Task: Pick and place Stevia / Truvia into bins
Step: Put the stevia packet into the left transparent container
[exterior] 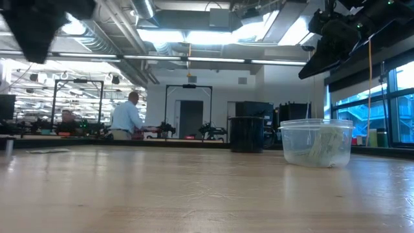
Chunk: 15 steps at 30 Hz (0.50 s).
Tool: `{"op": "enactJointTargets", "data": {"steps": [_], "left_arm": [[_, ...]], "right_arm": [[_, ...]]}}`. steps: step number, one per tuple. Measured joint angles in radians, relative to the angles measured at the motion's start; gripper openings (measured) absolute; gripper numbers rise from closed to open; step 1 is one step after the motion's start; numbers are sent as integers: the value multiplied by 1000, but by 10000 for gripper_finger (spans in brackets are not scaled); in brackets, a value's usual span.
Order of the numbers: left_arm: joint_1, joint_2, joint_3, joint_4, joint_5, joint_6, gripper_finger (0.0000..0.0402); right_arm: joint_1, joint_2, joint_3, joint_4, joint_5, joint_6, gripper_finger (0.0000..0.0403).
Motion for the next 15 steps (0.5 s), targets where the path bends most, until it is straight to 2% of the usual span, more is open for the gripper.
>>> {"op": "enactJointTargets", "data": {"steps": [7,12,15], "left_arm": [[223,0,0,51,-46,311,134],[356,0,0,54,-82,426,134],[426,0,0,73,-102,493,134]], "right_arm": [[0,0,0,0,-22,20,95],[0,0,0,0,-112,16,95],[0,0,0,0,-114,22,95]]}}
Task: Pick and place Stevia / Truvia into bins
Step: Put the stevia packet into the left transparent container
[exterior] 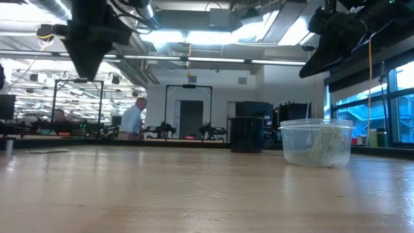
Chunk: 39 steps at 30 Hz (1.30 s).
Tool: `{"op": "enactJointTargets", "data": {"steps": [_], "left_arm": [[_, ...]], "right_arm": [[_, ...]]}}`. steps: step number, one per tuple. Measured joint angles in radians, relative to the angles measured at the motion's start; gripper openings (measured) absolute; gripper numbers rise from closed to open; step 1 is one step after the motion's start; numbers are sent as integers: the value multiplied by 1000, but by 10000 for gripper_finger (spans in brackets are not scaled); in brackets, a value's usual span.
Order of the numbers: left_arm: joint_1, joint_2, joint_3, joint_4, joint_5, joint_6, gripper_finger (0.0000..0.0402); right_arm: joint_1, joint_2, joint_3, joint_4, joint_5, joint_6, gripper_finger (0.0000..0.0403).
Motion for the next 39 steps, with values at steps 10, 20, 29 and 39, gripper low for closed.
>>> {"op": "enactJointTargets", "data": {"steps": [10,20,29,39], "left_arm": [[126,0,-105,213,-56,83,130],[178,1,-374,410,97,91,118],[166,1,-462,553,107,153,119],[165,3,-463,554,108,182,110]], "right_arm": [[0,0,0,1,0,2,95],[0,0,0,1,0,27,95],[0,0,0,2,0,32,95],[0,0,0,12,0,32,95]]}}
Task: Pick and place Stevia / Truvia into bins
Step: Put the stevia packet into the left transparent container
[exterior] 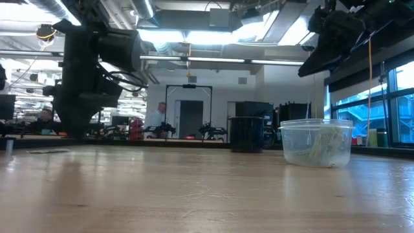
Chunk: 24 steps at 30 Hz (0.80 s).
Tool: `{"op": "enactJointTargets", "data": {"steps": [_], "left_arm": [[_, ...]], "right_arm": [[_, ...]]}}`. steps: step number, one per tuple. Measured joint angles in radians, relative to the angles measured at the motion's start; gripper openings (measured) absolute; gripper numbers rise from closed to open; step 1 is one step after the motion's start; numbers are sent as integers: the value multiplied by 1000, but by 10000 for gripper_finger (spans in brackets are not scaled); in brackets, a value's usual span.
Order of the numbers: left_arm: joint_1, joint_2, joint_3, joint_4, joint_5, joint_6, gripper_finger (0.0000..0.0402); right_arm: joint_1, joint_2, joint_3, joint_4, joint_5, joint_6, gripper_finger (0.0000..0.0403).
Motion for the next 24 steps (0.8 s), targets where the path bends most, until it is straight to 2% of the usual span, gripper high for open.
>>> {"op": "enactJointTargets", "data": {"steps": [16,24], "left_arm": [[-1,142,5,-2,13,108,107],[14,163,-21,44,59,137,78]], "right_arm": [[0,0,0,7,0,0,95],[0,0,0,6,0,0,95]]}}
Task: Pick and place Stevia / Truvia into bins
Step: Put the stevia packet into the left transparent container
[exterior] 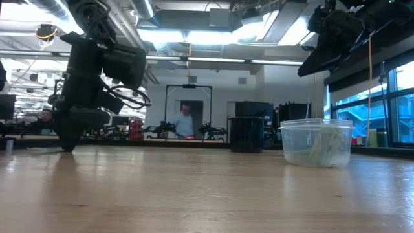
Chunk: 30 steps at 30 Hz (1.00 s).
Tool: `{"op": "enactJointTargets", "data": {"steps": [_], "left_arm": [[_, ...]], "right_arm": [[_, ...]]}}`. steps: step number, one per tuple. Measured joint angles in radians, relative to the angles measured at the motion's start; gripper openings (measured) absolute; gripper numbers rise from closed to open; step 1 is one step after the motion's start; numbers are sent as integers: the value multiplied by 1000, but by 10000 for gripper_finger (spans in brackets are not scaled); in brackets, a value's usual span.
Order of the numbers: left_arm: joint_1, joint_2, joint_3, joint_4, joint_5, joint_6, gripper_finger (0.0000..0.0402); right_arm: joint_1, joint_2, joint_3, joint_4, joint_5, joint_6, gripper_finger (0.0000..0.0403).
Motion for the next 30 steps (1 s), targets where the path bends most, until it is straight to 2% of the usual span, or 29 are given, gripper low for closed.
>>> {"op": "enactJointTargets", "data": {"steps": [13,23,30], "left_arm": [[8,-8,-3,-2,-1,-12,42],[-16,-16,46,-50,-27,9,6],[-54,-59,48,-60,48,10,2]], "right_arm": [[0,0,0,-2,0,-2,95],[0,0,0,-14,0,-4,95],[0,0,0,-16,0,-4,95]]}}
